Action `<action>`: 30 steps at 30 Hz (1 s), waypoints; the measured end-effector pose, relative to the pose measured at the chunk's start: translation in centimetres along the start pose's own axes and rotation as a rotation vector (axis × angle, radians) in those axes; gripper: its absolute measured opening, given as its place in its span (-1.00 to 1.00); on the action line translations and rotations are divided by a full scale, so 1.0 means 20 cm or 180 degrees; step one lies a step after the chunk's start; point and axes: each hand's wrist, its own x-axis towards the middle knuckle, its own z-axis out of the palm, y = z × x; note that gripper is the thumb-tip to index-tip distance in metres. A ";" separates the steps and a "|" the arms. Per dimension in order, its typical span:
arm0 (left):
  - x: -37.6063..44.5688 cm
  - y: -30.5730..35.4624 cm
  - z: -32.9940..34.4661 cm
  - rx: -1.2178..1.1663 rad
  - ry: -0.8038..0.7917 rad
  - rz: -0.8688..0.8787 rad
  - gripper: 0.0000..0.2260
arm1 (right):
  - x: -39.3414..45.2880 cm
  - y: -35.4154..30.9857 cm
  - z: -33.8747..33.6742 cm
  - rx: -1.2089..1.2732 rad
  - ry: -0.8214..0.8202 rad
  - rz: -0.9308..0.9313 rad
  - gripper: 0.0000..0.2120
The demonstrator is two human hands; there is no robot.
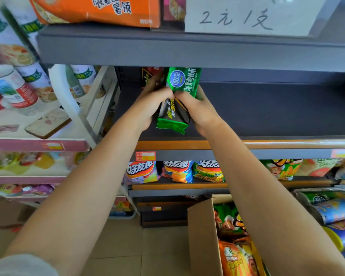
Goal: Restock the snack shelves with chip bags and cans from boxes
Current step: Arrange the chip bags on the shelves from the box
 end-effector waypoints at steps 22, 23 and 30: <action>-0.31 -0.04 -0.05 0.0256 0.0780 0.0178 -0.63 | -0.19 0.04 0.16 0.0039 -0.0255 -0.0035 -0.60; -0.31 -0.05 -0.05 0.0255 0.0853 0.0265 -0.59 | -0.18 0.04 0.17 0.0022 -0.0302 -0.0024 -0.61; -0.18 -0.07 -0.18 0.0514 0.1072 0.0367 -0.51 | -0.06 0.02 0.26 -0.0306 -0.0516 -0.0145 -0.68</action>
